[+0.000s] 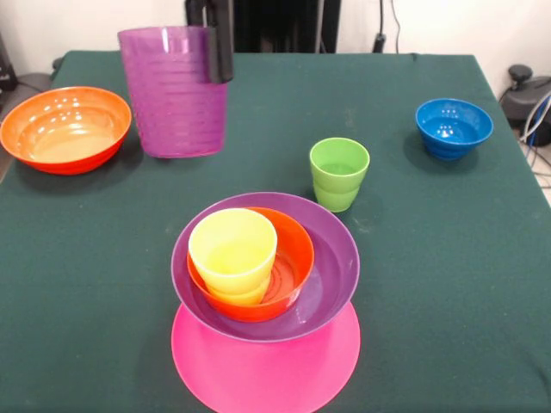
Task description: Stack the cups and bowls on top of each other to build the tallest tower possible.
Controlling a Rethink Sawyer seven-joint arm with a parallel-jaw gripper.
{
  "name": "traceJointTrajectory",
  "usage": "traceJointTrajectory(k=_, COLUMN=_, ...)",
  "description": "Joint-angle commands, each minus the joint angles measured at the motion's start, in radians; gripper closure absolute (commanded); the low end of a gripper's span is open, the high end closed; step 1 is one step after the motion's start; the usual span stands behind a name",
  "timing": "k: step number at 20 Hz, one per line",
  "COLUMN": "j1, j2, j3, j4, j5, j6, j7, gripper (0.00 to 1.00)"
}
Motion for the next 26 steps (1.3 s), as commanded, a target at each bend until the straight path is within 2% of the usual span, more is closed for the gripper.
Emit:
traceJointTrajectory(k=1, j1=0.066, j2=0.026, j3=-0.025, j4=-0.133, j5=0.012, j6=0.224, j7=-0.025, gripper=1.00)
traceJointTrajectory(k=6, j1=0.104, j2=0.069, j3=-0.037, j4=-0.240, j5=-0.011, j6=0.237, j7=-0.011, gripper=1.00)
traceJointTrajectory(k=13, j1=0.161, j2=0.106, j3=-0.068, j4=-0.335, j5=-0.031, j6=0.272, j7=0.038, gripper=1.00)
traceJointTrajectory(k=18, j1=0.220, j2=0.162, j3=-0.109, j4=-0.479, j5=-0.046, j6=0.413, j7=0.085, gripper=1.00)
traceJointTrajectory(k=26, j1=0.275, j2=0.272, j3=-0.125, j4=-0.709, j5=-0.067, j6=0.610, j7=0.073, gripper=1.00)
